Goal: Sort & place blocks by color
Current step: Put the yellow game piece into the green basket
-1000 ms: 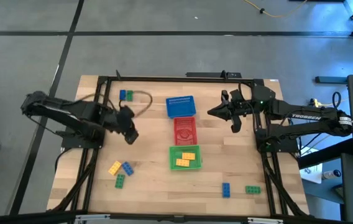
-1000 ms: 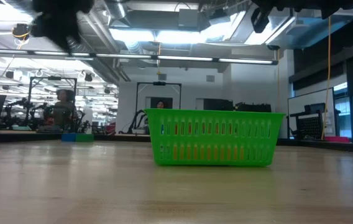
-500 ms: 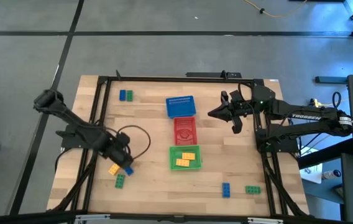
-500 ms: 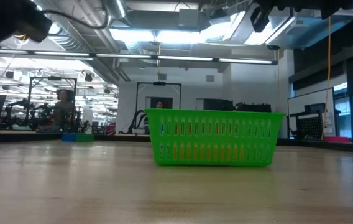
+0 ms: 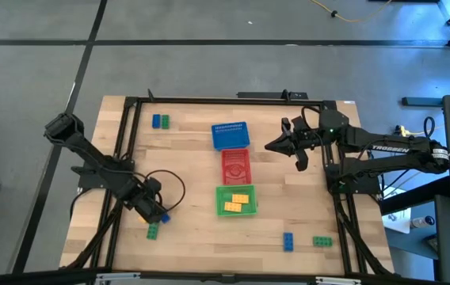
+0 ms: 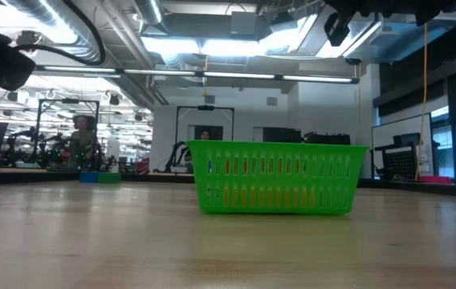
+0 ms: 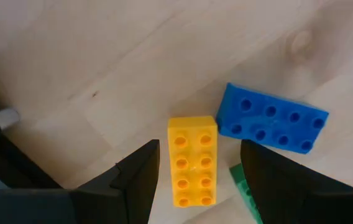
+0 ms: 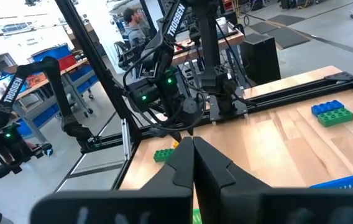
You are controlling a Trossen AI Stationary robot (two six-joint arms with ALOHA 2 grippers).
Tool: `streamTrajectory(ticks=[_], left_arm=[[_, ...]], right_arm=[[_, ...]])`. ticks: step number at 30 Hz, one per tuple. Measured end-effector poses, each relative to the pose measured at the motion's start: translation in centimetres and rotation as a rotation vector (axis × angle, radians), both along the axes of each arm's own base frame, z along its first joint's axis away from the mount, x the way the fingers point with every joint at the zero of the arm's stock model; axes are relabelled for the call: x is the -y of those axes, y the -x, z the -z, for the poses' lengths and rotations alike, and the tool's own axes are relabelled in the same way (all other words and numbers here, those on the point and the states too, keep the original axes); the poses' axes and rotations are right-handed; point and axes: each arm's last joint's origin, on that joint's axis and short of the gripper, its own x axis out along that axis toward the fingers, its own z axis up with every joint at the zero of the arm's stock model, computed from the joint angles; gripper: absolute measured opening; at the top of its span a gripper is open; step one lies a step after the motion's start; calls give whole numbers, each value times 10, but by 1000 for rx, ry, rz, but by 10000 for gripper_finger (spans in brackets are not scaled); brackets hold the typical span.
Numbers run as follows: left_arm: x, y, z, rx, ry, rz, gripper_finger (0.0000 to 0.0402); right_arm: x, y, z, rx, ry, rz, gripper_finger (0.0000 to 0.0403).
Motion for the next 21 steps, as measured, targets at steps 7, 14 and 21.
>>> streamTrajectory(ticks=[7, 14, 21], left_arm=[[6, 1, 3, -9, 10, 25, 216], [12, -1, 12, -44, 6, 43, 216], [13, -2, 16, -50, -1, 43, 216]], right_arm=[[0, 0, 0, -1, -1, 2, 0], [0, 0, 0, -2, -2, 3, 0], [0, 0, 0, -3, -2, 4, 0]])
